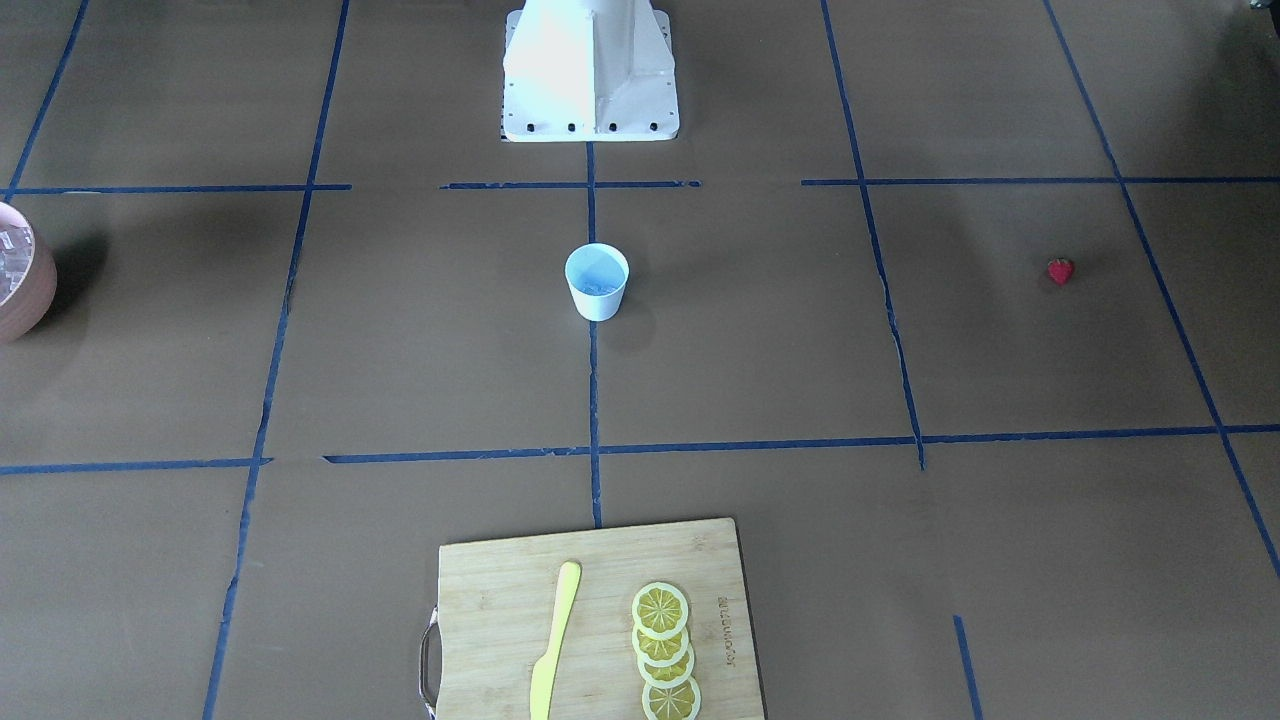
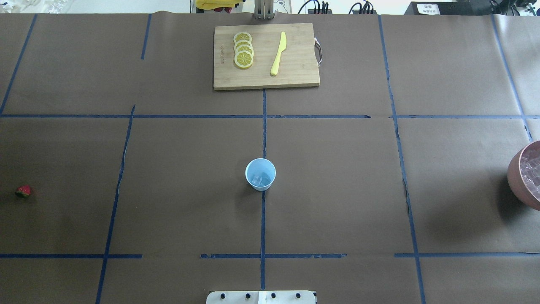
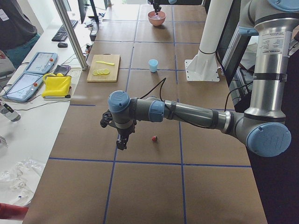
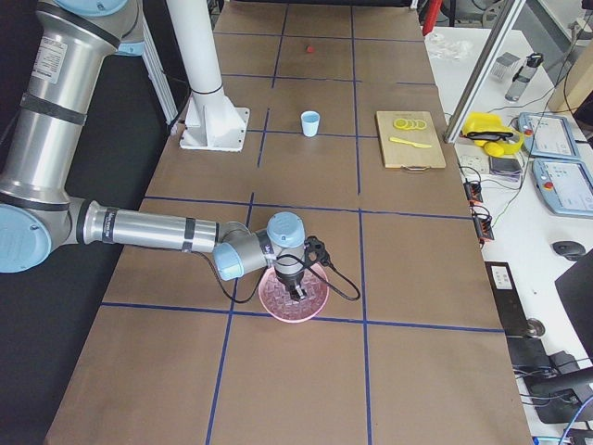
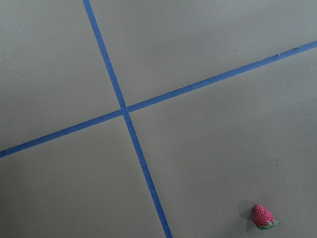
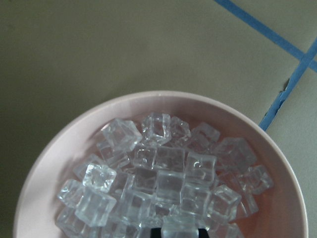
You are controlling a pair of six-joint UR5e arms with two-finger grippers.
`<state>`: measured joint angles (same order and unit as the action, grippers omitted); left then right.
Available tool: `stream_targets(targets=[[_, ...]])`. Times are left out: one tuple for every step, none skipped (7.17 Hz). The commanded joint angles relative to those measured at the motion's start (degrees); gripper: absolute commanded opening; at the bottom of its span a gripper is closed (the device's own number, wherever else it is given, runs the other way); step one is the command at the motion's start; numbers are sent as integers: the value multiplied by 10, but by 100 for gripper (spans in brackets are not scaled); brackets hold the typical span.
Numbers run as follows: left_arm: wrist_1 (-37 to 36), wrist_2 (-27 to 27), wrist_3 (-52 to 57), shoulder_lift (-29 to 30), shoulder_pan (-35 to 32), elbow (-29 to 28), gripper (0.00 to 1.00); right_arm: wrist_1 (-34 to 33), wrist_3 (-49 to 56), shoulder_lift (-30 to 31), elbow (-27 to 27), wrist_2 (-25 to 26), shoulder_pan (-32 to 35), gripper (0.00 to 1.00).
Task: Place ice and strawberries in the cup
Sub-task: 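Lower the right gripper into the bowl and grasp another ice cube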
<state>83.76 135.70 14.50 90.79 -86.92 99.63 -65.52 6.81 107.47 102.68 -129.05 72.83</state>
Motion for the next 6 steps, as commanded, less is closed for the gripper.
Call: stream_targets(targets=[[0,0,0,0,0,0,100,-118,-28,-38,82,-1,16,0],[0,0,0,0,1,0,100,-168,-74,-77,107,-4,15,0],[0,0,0,0,1,0,100,-181,-139,-113,113,-20,13,0],[0,0,0,0,0,0,100,-181,-184,-144,116,-27,-10,0],[0,0,0,0,0,0,100,-182,-259,-185,116,-25,-49,0],[0,0,1,0,1,0,100,-191,-347,-233,116,-17,-94,0]])
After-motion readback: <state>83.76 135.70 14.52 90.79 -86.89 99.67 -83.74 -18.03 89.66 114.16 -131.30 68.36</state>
